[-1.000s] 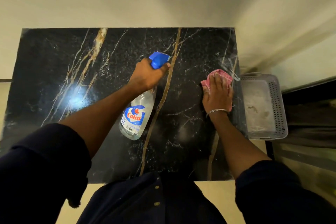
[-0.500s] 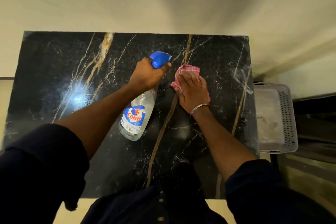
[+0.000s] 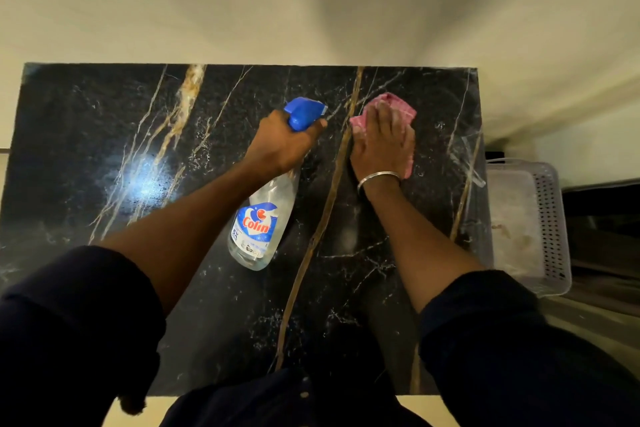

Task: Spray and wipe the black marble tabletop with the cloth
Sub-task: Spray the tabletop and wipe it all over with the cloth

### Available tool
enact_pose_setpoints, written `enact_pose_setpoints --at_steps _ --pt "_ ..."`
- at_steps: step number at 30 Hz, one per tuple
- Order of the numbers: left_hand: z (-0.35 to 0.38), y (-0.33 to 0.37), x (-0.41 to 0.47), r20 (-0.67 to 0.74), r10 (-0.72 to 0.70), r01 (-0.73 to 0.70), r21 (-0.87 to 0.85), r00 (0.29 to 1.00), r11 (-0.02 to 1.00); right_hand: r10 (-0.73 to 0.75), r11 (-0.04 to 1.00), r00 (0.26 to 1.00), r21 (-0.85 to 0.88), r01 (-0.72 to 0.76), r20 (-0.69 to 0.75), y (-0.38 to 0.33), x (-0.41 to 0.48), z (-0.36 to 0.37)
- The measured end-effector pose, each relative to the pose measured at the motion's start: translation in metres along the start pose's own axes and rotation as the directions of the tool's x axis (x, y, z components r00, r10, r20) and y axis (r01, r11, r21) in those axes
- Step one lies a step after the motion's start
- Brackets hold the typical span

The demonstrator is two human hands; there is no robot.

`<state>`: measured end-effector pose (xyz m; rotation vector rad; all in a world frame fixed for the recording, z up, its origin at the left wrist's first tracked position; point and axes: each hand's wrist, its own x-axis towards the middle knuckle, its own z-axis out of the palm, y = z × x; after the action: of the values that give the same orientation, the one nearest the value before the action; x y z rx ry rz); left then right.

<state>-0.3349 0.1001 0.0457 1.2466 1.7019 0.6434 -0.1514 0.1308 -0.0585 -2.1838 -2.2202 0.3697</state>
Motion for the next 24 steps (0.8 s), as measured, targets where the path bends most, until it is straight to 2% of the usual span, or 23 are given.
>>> enact_pose_setpoints --at_steps 4,6,8,10,13,16,19,21,24 --pt "0.001 0.001 0.004 -0.03 0.002 -0.001 0.028 1.0 1.0 -0.243 0.97 0.968 -0.015 0.244 0.059 -0.034 0.013 0.002" --pt "-0.001 0.001 0.007 -0.029 -0.012 0.013 0.016 0.999 1.0 -0.347 0.936 0.934 -0.032 0.35 0.082 -0.024 0.023 -0.002" --pt "-0.004 0.002 0.011 -0.032 -0.026 0.025 -0.013 0.999 1.0 -0.392 0.915 0.918 -0.074 0.396 0.063 0.0 0.035 -0.007" --pt "-0.007 0.002 0.014 -0.039 -0.035 0.033 -0.034 0.999 0.999 -0.307 0.948 0.951 -0.081 0.308 0.018 0.032 0.051 -0.013" --pt "-0.008 0.001 0.019 -0.041 -0.035 0.034 -0.04 0.999 0.999 -0.08 0.996 0.996 -0.046 0.078 -0.032 0.079 0.074 -0.026" --pt "-0.01 0.0 0.021 -0.039 -0.038 0.036 -0.044 0.999 0.998 0.105 0.994 0.994 -0.018 -0.106 -0.041 0.095 0.087 -0.032" --pt "-0.012 0.0 0.02 -0.058 -0.025 0.023 -0.048 0.998 0.999 0.231 0.973 0.972 0.007 -0.231 -0.045 0.072 0.091 -0.031" --pt "-0.014 -0.001 0.018 -0.065 -0.018 0.015 -0.045 0.998 0.999 0.238 0.971 0.97 0.025 -0.237 -0.041 0.05 0.088 -0.031" --pt "-0.014 -0.001 0.012 -0.073 -0.012 0.008 -0.053 0.997 0.999 0.067 0.997 0.997 0.043 -0.066 -0.035 0.025 0.079 -0.025"
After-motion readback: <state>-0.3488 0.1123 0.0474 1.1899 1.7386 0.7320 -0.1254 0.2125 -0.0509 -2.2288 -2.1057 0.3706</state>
